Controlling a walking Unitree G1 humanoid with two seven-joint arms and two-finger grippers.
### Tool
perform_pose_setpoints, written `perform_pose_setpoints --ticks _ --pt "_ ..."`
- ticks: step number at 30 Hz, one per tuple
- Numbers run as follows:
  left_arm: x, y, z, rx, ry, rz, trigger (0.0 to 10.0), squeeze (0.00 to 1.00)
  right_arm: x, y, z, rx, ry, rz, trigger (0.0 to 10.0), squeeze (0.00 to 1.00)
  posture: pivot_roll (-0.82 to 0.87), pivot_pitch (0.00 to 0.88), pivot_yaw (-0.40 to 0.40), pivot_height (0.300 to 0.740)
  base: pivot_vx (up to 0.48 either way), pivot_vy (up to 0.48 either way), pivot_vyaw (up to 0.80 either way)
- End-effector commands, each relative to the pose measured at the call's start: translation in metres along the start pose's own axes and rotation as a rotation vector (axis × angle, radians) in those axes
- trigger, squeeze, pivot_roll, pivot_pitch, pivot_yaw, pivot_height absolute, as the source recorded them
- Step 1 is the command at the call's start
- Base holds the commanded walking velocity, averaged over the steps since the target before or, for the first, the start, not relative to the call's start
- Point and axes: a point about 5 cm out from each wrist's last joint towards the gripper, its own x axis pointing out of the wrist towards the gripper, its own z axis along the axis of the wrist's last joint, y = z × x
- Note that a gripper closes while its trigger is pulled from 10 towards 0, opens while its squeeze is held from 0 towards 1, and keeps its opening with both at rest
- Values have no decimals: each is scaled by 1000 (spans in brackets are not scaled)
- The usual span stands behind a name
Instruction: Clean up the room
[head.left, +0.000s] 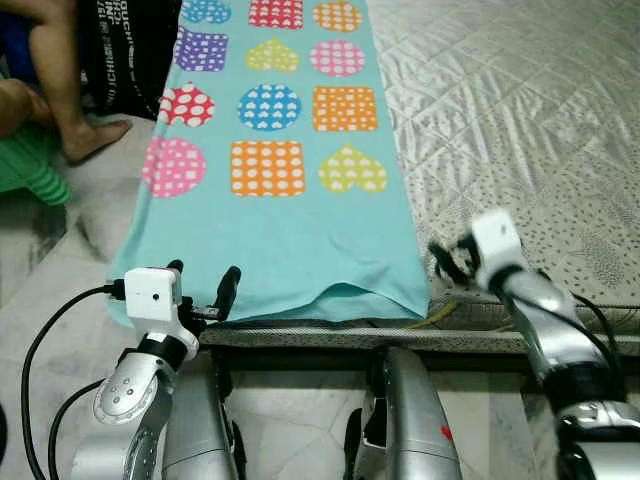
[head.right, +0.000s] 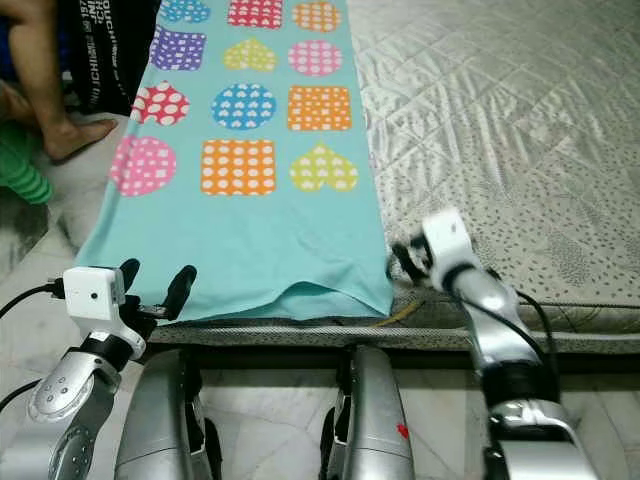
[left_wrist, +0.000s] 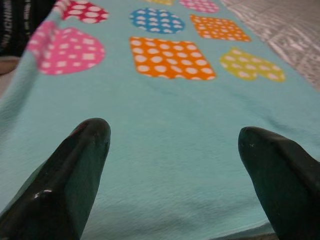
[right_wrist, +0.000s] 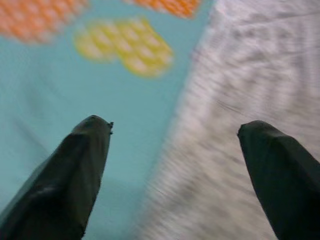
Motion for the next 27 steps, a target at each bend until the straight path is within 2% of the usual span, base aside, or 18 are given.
perform_pose_setpoints --ticks 1,4,6,7,8,9,10,11,13,14,15,16,18,21,23,27 --pt "-3 2 -6 -2 25 6 10000 0 -6 5 -10 90 44 47 10000 1000 132 254 -54 545 0 0 0" --pt "-3 2 -6 -3 26 6 10000 0 -14 29 -12 156 86 210 10000 1000 130 252 -56 545 0 0 0" --pt "-3 2 -6 -4 25 6 10000 0 -24 44 -16 161 121 310 10000 1000 130 252 -56 545 0 0 0" --pt "-3 2 -6 -5 25 5 10000 0 -31 52 -21 136 153 373 10000 929 130 252 -56 545 0 0 0" --pt "-2 1 -7 -7 25 2 10000 0 -43 62 -31 97 208 453 10000 686 130 252 -56 545 0 0 0" --pt "-2 0 -7 -7 25 1 10000 0 -46 65 -35 84 230 476 10000 686 130 252 -56 545 0 0 0" --pt "-2 0 -7 -8 25 -1 10000 0 -49 67 -39 80 258 486 10000 529 122 247 -53 545 0 0 0" --pt "-1 0 -7 -8 25 -3 10000 0 -52 69 -43 57 283 497 10000 490 122 247 -53 545 0 0 0" --pt "-1 -1 -7 -8 25 -5 10000 0 -53 70 -45 33 298 505 10000 490 122 247 -53 545 0 0 0" --pt "-1 -1 -7 -8 25 -7 10000 0 -55 72 -46 23 305 513 10000 431 123 245 -47 545 0 0 0" --pt "-1 -1 -7 -8 25 -7 10000 0 -55 72 -46 23 305 513 10000 431 123 245 -47 545 0 0 0" --pt "-1 -1 -7 -8 25 -8 10000 0 -54 74 -44 23 300 516 10000 388 123 245 -47 545 0 0 0" --pt "-1 0 -7 -7 25 -10 10000 0 -51 76 -40 36 280 500 10000 384 122 244 -46 545 0 0 0" --pt "1 0 -6 -6 23 -12 10000 0 -42 77 -21 93 184 458 10000 384 125 244 -46 545 0 0 0" --pt "1 0 -5 -6 21 -12 10000 0 -36 75 -2 132 81 434 10000 388 127 243 -49 545 0 0 0" --pt "0 0 -6 -7 21 -11 10000 0 -34 74 3 164 53 428 10000 384 127 243 -49 545 0 0 0"
